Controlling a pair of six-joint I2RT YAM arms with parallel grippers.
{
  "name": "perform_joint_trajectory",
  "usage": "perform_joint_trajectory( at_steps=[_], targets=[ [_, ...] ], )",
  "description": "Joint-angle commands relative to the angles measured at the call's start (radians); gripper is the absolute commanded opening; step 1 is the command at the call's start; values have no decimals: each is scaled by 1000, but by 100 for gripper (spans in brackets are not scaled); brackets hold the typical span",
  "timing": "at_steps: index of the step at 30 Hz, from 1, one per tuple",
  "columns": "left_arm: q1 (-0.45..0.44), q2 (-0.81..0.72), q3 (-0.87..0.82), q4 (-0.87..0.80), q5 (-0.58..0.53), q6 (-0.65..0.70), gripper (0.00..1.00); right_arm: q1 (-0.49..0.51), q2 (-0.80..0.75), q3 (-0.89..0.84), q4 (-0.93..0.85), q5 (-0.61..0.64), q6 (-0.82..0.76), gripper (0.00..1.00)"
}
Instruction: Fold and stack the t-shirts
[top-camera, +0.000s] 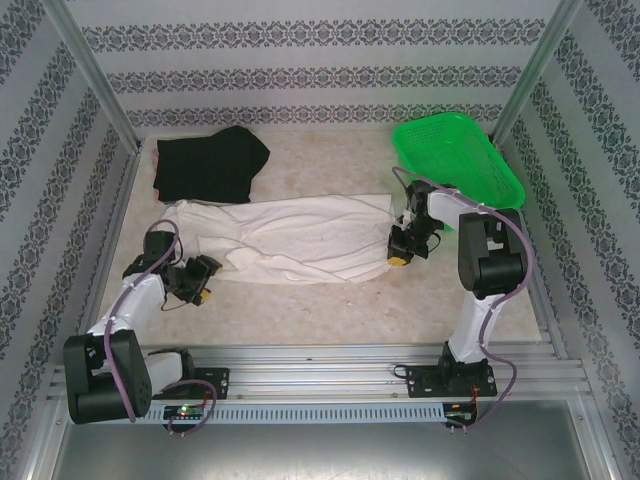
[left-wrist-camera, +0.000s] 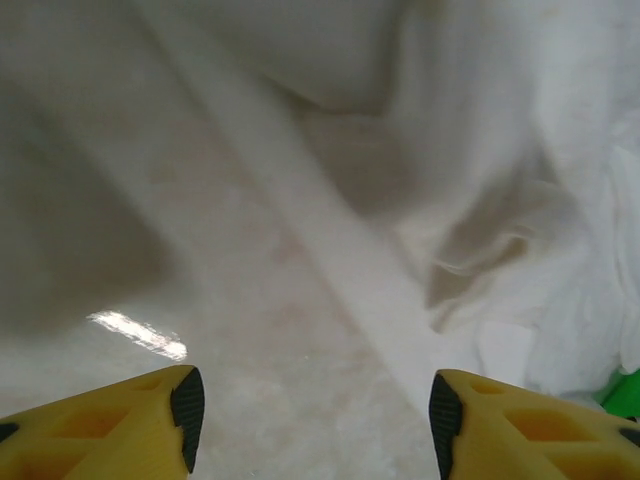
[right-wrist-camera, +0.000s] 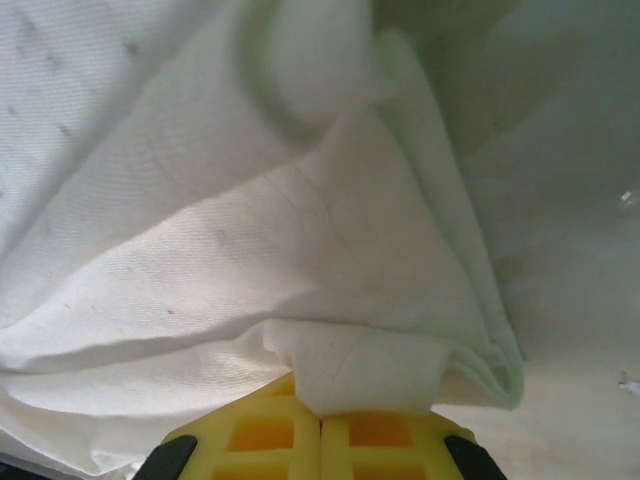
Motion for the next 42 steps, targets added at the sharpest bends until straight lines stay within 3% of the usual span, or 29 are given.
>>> perform_joint_trajectory(
  at_steps=[1, 18, 31, 37, 42],
  targets=[
    [11, 23, -4, 162, -23, -51, 61, -3, 22, 21, -24, -1, -1, 0],
    [40, 121, -38, 395, -85, -69, 43, 3, 12, 4, -7, -6, 1, 0],
    [40, 149, 5, 315, -150, 49, 42, 2, 12, 2, 1, -12, 2, 0],
    [39, 216, -26, 533, -62, 15, 41, 4, 18, 11, -4, -13, -2, 0],
    [37, 197, -29, 543, 6, 32, 40, 3, 17, 11, 2, -12, 5, 0]
  ],
)
